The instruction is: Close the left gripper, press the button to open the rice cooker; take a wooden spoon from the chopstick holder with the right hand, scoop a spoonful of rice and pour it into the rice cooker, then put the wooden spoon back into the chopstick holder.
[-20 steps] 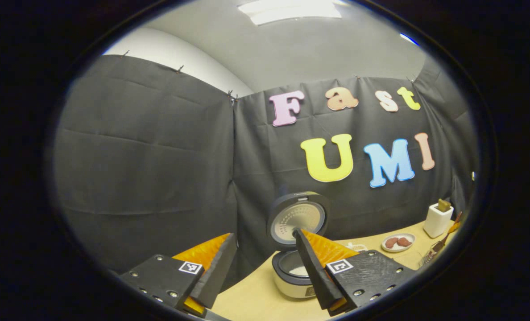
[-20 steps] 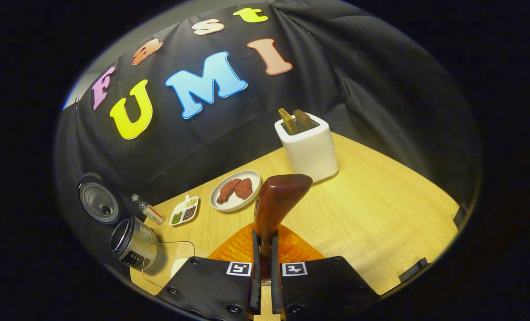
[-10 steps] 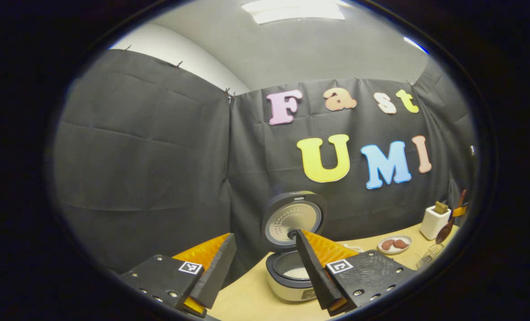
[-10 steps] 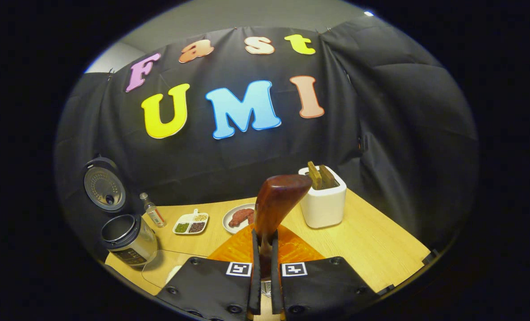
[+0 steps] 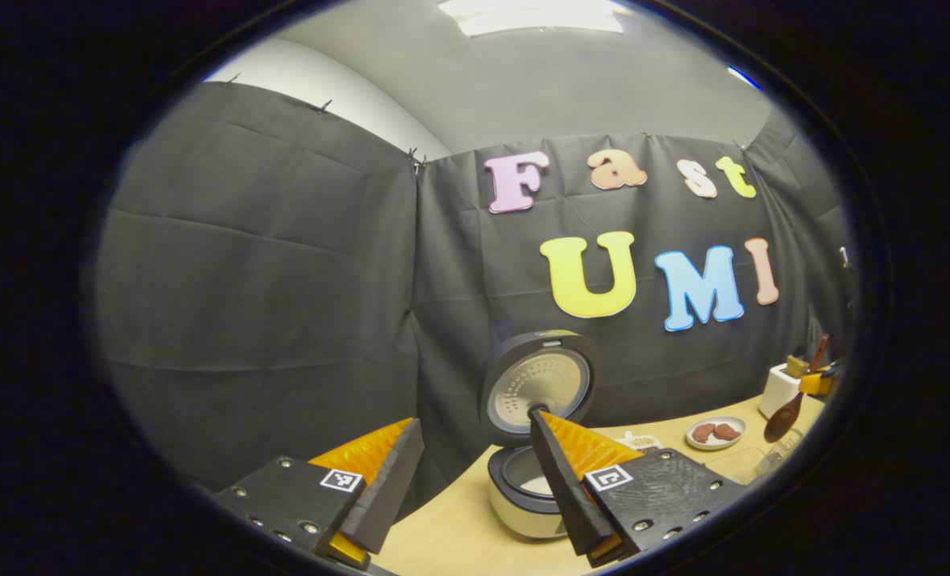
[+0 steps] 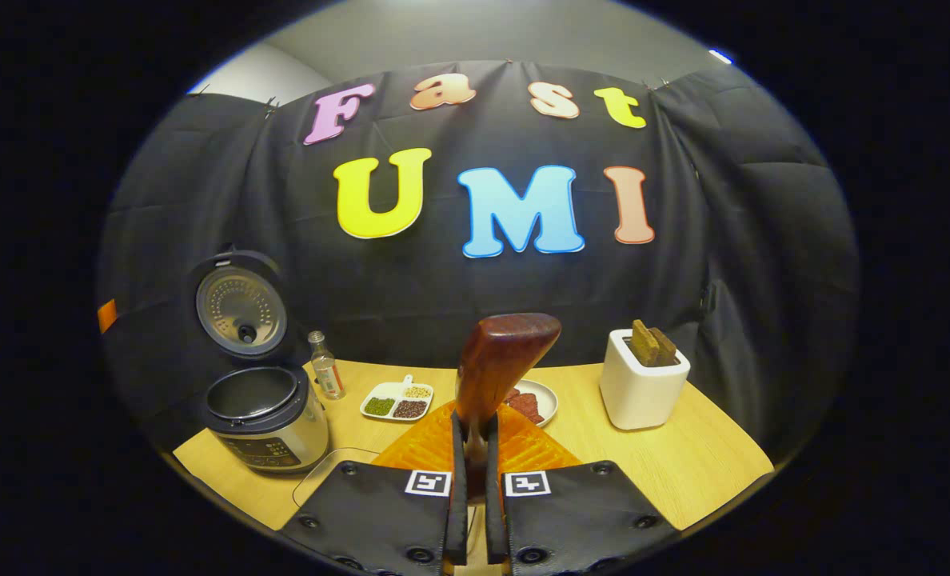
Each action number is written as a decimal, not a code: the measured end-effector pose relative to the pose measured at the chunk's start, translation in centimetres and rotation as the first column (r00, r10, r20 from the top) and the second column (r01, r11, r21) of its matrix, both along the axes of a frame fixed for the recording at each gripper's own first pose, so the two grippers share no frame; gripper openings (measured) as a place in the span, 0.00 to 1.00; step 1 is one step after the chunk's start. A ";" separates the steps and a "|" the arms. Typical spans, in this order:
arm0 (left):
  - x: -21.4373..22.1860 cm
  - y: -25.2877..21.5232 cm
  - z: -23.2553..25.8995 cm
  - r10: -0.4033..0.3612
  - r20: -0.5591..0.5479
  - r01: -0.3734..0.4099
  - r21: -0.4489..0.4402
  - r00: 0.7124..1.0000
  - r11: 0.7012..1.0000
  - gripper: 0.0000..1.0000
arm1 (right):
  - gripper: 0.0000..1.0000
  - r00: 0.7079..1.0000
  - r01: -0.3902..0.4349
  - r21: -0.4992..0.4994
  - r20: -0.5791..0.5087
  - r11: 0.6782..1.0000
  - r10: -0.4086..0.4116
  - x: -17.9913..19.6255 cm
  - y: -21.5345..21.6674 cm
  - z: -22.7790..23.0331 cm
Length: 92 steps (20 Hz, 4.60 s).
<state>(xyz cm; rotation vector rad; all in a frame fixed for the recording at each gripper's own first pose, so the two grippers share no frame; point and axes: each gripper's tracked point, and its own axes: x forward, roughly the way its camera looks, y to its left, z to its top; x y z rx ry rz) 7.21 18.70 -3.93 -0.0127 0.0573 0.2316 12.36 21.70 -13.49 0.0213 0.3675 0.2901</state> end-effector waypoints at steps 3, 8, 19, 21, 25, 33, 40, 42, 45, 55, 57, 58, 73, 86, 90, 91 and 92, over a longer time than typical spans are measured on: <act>0.2 1.1 -0.8 0.012 -0.014 -0.012 0.000 1.000 1.000 0.84 | 0.10 0.998 -0.062 -0.067 0.003 0.996 0.062 -0.5 2.9 -1.9; 0.3 2.9 -2.1 0.034 -0.036 -0.034 -0.003 0.999 0.999 0.84 | 0.11 0.990 -0.136 -0.137 -0.056 0.981 0.129 -1.1 6.3 -6.6; 0.3 5.1 -3.0 0.062 -0.061 -0.060 0.028 0.996 0.998 0.84 | 0.11 0.973 -0.218 -0.181 -0.122 0.959 0.198 -1.6 10.8 -12.2; 0.4 5.0 -2.8 0.059 -0.057 -0.057 0.034 0.997 0.998 0.84 | 0.11 0.965 -0.252 -0.184 -0.121 0.950 0.232 -2.2 11.7 -12.2; 0.2 4.9 -2.6 0.055 -0.051 -0.054 0.028 0.997 0.998 0.84 | 0.11 0.943 -0.310 -0.123 -0.169 0.943 0.288 -3.9 13.0 -12.5; -0.5 4.7 -2.0 0.050 -0.045 -0.049 0.031 0.998 0.998 0.84 | 0.11 0.900 -0.178 0.202 -0.361 0.963 0.243 -5.3 12.8 -12.4; -1.2 4.4 -0.7 0.059 -0.031 -0.057 0.043 0.998 0.997 0.84 | 0.10 0.817 0.114 0.452 -0.549 0.885 0.175 -4.4 9.5 -13.7; -1.5 4.4 -0.2 0.062 -0.027 -0.061 0.049 0.998 0.997 0.84 | 0.11 0.800 0.181 0.497 -0.576 0.849 0.167 -4.0 8.4 -13.9; -1.6 4.1 0.7 0.062 -0.014 -0.061 0.061 0.998 0.996 0.84 | 0.08 0.790 0.260 0.553 -0.594 0.792 0.155 -3.2 6.7 -13.4; -1.2 2.7 0.6 0.038 -0.001 -0.038 0.037 0.999 0.999 0.84 | 0.07 0.791 0.338 0.737 -0.559 0.585 0.248 -1.0 5.9 -7.2; -1.2 2.8 0.7 0.039 0.003 -0.039 0.033 0.999 0.999 0.84 | 0.10 0.794 0.324 0.758 -0.543 0.565 0.273 -0.8 7.0 -5.7; -1.2 2.9 0.6 0.040 0.001 -0.040 0.032 0.999 0.999 0.84 | 0.11 0.793 0.318 0.770 -0.535 0.553 0.290 -0.6 7.6 -5.0; -3.6 7.7 -1.6 0.138 -0.042 -0.137 0.022 0.990 0.990 0.84 | 0.10 0.803 0.076 0.848 -0.364 0.524 0.472 2.6 22.3 3.5; -4.2 11.2 -4.3 0.204 -0.094 -0.204 0.018 0.974 0.979 0.84 | 0.10 0.815 -0.147 0.685 -0.324 0.713 0.480 3.6 32.9 -0.9; -4.5 11.9 -4.7 0.224 -0.104 -0.224 0.018 0.969 0.974 0.85 | 0.10 0.827 -0.257 0.567 -0.289 0.782 0.482 3.1 34.4 -2.4; -4.7 11.9 -4.8 0.228 -0.107 -0.227 0.017 0.968 0.974 0.85 | 0.10 0.832 -0.290 0.529 -0.272 0.797 0.484 3.0 34.7 -2.6; -4.6 12.0 -5.0 0.231 -0.109 -0.230 0.016 0.967 0.973 0.85 | 0.10 0.835 -0.324 0.488 -0.255 0.811 0.487 3.0 34.9 -2.8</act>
